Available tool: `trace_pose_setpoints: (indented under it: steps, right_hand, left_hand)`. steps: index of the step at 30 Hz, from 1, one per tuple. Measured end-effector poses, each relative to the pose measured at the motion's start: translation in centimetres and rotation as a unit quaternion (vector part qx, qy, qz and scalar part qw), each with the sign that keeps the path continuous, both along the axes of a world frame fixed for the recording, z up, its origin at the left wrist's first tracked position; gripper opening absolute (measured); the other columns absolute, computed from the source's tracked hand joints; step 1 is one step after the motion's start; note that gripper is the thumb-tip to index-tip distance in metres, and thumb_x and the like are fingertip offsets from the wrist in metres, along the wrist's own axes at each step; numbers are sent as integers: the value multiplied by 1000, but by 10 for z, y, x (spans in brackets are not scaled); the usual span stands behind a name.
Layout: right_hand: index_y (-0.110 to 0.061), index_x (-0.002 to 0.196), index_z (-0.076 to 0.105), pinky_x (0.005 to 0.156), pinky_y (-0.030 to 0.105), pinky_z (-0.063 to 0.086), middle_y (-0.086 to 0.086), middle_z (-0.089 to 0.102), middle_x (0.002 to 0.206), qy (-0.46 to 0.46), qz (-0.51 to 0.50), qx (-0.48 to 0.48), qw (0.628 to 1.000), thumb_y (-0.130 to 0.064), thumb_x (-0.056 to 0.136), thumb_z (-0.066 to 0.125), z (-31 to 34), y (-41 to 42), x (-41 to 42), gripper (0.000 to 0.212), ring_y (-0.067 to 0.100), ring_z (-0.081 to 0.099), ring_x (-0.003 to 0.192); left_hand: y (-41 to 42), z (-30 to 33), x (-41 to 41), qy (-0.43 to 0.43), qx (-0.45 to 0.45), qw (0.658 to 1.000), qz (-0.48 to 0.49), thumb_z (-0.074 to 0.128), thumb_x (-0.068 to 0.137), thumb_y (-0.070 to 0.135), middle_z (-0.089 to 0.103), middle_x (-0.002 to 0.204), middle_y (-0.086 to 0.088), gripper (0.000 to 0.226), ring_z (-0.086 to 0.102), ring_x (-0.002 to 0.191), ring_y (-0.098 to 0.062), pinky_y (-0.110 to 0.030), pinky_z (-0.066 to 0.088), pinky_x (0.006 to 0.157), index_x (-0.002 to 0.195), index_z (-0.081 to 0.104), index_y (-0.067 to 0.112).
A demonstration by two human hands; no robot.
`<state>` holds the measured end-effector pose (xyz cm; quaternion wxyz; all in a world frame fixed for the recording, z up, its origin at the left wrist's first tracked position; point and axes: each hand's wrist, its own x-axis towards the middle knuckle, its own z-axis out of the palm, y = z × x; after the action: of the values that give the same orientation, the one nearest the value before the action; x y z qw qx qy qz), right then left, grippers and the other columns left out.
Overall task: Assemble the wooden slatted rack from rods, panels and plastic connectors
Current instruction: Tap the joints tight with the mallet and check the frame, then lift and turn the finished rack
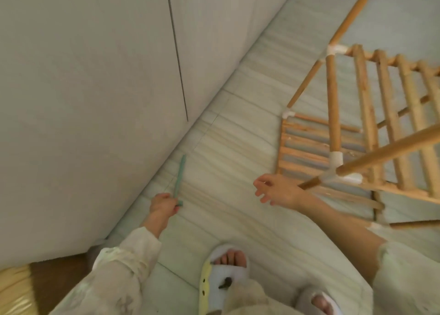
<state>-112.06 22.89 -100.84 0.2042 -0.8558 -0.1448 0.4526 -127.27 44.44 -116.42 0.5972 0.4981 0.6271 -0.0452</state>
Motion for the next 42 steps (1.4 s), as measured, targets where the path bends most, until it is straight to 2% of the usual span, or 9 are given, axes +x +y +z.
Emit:
trace_pose_setpoints:
  steps: [2, 5, 7, 12, 18, 23, 28, 34, 42]
  right_hand:
    - [-7, 121, 53, 80, 31, 48, 10, 63, 114, -8, 12, -17, 1000, -28, 101, 37, 0, -1, -1, 34, 19, 61, 88]
    - [-8, 121, 53, 91, 38, 49, 11, 62, 115, -4, 85, -70, 994, -32, 101, 36, 15, -10, -8, 36, 24, 64, 97]
    - [-5, 118, 55, 92, 42, 50, 11, 61, 114, -5, 118, -92, 989, -32, 100, 35, 34, -23, -12, 37, 26, 63, 100]
    - [-3, 123, 53, 76, 28, 47, 13, 61, 118, -45, 114, -125, 985, -25, 102, 32, 99, -84, -17, 36, 23, 59, 93]
    - [-8, 107, 58, 61, 18, 41, 5, 63, 98, -87, -14, -172, 981, -25, 101, 36, 137, -205, -12, 29, 12, 55, 76]
    - [-2, 139, 38, 92, 38, 48, 15, 50, 132, -119, -244, -144, 952, -22, 101, 36, 97, -292, -7, 43, 25, 57, 98]
    - [-9, 148, 18, 98, 43, 45, 11, 33, 148, -123, -519, 27, 846, -18, 99, 39, 33, -323, 25, 55, 32, 43, 126]
    - [-5, 141, 28, 98, 37, 37, 12, 42, 141, -191, -527, 95, 823, -25, 99, 43, -7, -316, 60, 48, 30, 43, 127]
    - [-12, 98, 44, 73, 32, 34, 6, 53, 91, -325, -512, 98, 789, -33, 101, 36, 7, -311, 70, 22, 26, 52, 90]
  left_hand:
    - [2, -1, 1, 22, 21, 999, -29, 64, 81, -6, 57, 112, -21, 65, 48, 63, -18, -33, 51, 75, 139, 35, 5]
    - [-7, 17, 5, 25, 43, 997, -62, 54, 88, 1, 48, 128, -14, 64, 55, 94, -29, -38, 48, 91, 145, 26, 11]
    - [-22, 39, 16, -2, 48, 994, -102, 51, 90, 1, 45, 133, -20, 53, 51, 105, -30, -36, 47, 86, 141, 34, 7]
    - [-87, 113, 57, -113, 34, 949, -292, 52, 92, 5, 54, 92, -9, 31, 49, 81, -19, -25, 41, 62, 123, 55, 2]
    - [-174, 175, 84, -201, 122, 851, -470, 54, 92, 7, 55, 126, -13, 40, 52, 116, -26, -29, 41, 92, 132, 49, 7]
    - [-214, 175, 96, -214, 197, 837, -464, 50, 96, 14, 51, 134, -12, 42, 54, 118, -29, -26, 37, 92, 136, 42, 5]
    - [-230, 140, 113, -214, 284, 811, -465, 37, 101, 20, 62, 100, -14, 27, 59, 98, -34, -24, 29, 66, 112, 53, 0]
    - [-224, 111, 123, -196, 297, 795, -490, 29, 102, 23, 64, 107, -16, 33, 59, 99, -33, -25, 32, 69, 110, 51, 0]
    - [-208, 133, 141, -229, 346, 800, -433, 29, 103, 28, 66, 92, -10, 30, 59, 88, -27, -33, 41, 75, 99, 52, 10]
